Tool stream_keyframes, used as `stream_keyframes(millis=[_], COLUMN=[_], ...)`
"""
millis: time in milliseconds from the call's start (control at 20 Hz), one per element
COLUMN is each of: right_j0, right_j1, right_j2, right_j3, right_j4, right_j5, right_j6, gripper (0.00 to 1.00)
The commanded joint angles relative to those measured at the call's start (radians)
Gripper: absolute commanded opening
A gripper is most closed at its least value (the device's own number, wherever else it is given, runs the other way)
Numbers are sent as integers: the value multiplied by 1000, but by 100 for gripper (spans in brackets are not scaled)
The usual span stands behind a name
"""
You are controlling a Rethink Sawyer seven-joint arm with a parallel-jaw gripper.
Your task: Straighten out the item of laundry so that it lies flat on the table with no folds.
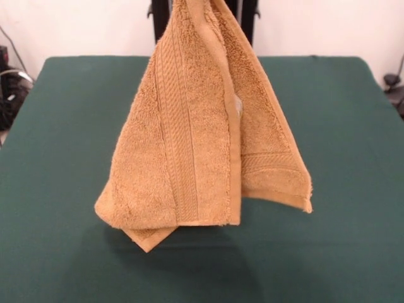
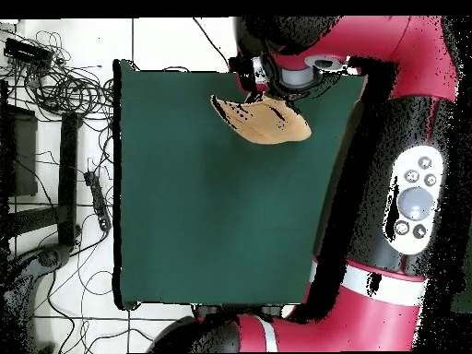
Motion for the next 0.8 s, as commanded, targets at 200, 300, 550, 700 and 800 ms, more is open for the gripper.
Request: stream_keyframes(millis=[200, 300, 550, 700, 800], right_j0=[32, 30, 12, -5, -17], right_j1=[8, 7, -44, -83, -113], right_j2=[-2, -5, -19, -25, -31], right_j3=[144, 144, 219, 275, 312], right_j4=[11, 4, 13, 19, 5], right_j5=[73, 89, 96, 96, 115], right_j6=[153, 122, 43, -13, -82], gripper=[0, 0, 0, 0, 0])
